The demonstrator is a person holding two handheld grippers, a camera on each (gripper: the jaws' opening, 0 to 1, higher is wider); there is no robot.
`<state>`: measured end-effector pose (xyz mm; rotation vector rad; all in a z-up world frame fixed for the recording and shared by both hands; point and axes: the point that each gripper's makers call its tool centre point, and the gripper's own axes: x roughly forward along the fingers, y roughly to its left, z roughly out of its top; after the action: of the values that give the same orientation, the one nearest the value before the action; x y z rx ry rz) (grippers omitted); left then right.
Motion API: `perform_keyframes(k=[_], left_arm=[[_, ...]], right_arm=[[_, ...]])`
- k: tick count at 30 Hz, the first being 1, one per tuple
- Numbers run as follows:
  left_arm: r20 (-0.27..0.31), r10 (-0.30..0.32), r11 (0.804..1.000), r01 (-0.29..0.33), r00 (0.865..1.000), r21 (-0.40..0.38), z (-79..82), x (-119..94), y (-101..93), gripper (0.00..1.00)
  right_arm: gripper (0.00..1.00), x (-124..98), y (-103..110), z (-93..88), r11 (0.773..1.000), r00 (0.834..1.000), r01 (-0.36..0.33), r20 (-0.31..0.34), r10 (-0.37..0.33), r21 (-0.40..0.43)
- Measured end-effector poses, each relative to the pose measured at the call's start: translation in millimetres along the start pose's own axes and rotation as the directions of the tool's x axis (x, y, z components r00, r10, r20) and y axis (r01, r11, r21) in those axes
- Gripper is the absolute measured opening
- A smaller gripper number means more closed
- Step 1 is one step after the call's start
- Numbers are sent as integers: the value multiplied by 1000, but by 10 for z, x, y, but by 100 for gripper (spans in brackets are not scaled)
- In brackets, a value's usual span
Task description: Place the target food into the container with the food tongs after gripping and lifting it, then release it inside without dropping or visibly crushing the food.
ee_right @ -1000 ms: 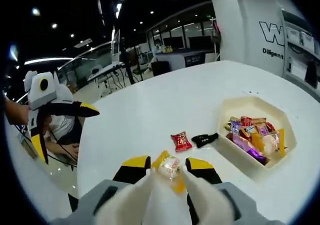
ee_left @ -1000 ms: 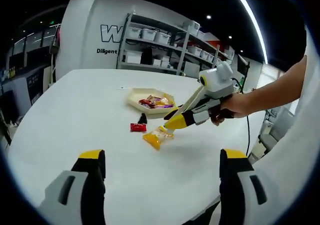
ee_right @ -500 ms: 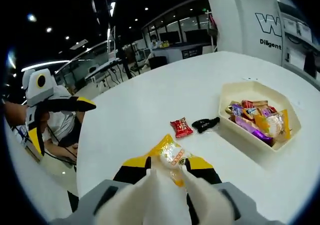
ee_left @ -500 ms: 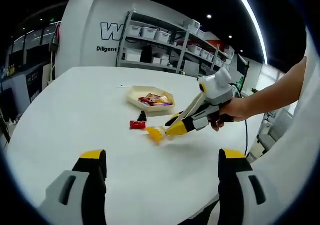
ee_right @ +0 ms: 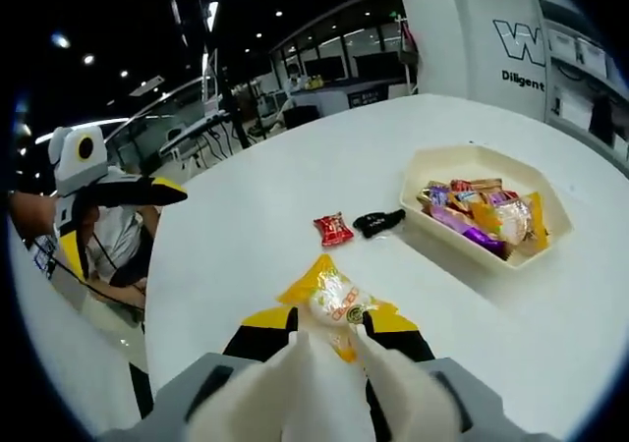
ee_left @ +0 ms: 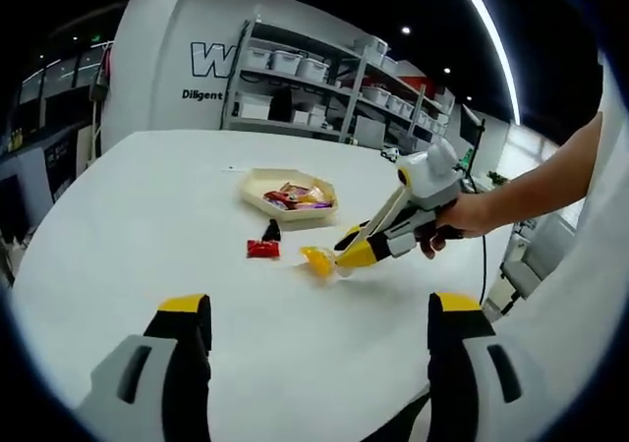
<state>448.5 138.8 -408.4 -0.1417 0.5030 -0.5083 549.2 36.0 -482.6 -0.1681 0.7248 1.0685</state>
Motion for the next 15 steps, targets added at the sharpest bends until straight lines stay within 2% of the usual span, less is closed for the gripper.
perform_keyframes(k=[8,15], left_arm=[[-8,-44,999,44,999,17,51,167,-131,89],[-16,-66,997,66,998,26,70,258,-207,89]], right_arm=[[21,-273,-237,-133,996,998,52,31,-54,67],[21,-456,-405,-225,992,995,92,41,-96,88]])
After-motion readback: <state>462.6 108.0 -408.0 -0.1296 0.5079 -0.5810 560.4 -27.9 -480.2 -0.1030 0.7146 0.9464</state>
